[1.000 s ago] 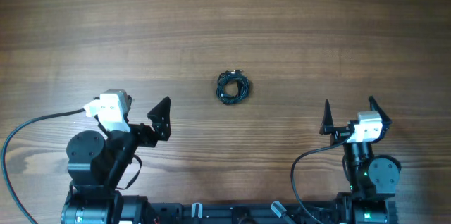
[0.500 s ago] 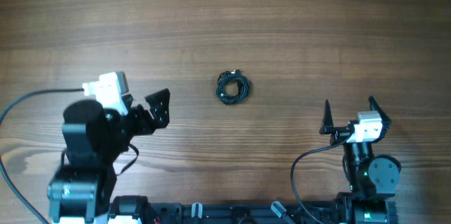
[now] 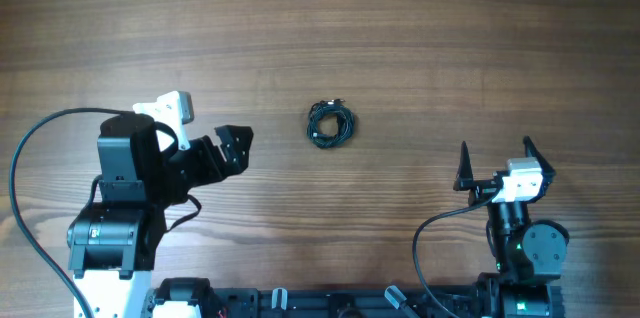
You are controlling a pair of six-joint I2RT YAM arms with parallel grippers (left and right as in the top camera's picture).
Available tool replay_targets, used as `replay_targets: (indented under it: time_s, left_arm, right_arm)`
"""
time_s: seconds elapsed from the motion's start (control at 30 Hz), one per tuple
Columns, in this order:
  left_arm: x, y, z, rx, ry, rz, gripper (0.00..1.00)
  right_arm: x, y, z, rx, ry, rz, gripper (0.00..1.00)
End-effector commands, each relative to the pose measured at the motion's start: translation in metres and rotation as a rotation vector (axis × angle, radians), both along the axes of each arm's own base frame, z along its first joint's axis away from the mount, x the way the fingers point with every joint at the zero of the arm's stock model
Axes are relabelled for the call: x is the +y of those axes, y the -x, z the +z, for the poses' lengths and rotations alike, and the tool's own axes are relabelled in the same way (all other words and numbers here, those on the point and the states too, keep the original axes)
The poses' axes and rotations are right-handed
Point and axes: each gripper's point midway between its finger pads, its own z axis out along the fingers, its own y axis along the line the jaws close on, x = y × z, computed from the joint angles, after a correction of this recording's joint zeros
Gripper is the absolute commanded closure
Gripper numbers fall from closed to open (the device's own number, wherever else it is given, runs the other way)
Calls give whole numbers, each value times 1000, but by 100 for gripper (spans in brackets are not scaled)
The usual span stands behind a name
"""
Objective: Untangle cables
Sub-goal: 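Move the left gripper forward toward the black cable coil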
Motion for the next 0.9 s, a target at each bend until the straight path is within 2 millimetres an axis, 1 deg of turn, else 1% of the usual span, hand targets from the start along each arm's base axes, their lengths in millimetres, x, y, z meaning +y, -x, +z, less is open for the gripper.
replay_targets:
  time_s: [0.0, 0.2, 0.27, 0.3, 0.47, 0.5, 0.53, 0.57, 0.63, 0.7, 0.8, 0.83, 0.87]
  left_arm:
    - [-12, 2, 10, -7, 55, -50, 0]
    - [-12, -2, -2, 95, 125, 25, 0]
    - [-12, -3, -8, 124, 123, 27, 0]
    - [-12, -4, -16, 168, 133, 43, 0]
    - [-13, -11, -29, 239, 161, 83, 0]
    - [-13, -12, -30, 248, 168, 89, 0]
    - [-15, -13, -32, 257, 172, 92, 3]
    - [-17, -13, -33, 261, 173, 87, 7]
    - [-22, -16, -35, 272, 182, 93, 12]
    - [-28, -20, -35, 274, 193, 100, 14]
    - [-46, -33, -32, 212, 158, 57, 14]
    - [-51, -43, -31, 163, 119, 56, 9]
    - [-52, -51, -33, 131, 69, 75, 8]
  right_arm:
    - [1, 0, 0, -1, 13, 2, 0]
    - [1, 0, 0, -1, 13, 3, 0]
    - [1, 0, 0, -1, 13, 2, 0]
    - [1, 0, 0, -1, 13, 2, 0]
    - [1, 0, 0, -1, 13, 2, 0]
    - [1, 0, 0, -1, 13, 2, 0]
    - [1, 0, 0, -1, 13, 2, 0]
    - [1, 0, 0, -1, 13, 2, 0]
    - [1, 0, 0, -1, 13, 2, 0]
    - [1, 0, 0, -1, 13, 2, 0]
    - [1, 0, 0, -1, 13, 2, 0]
    - [1, 0, 0, -1, 13, 2, 0]
    - [1, 0, 0, -1, 13, 3, 0]
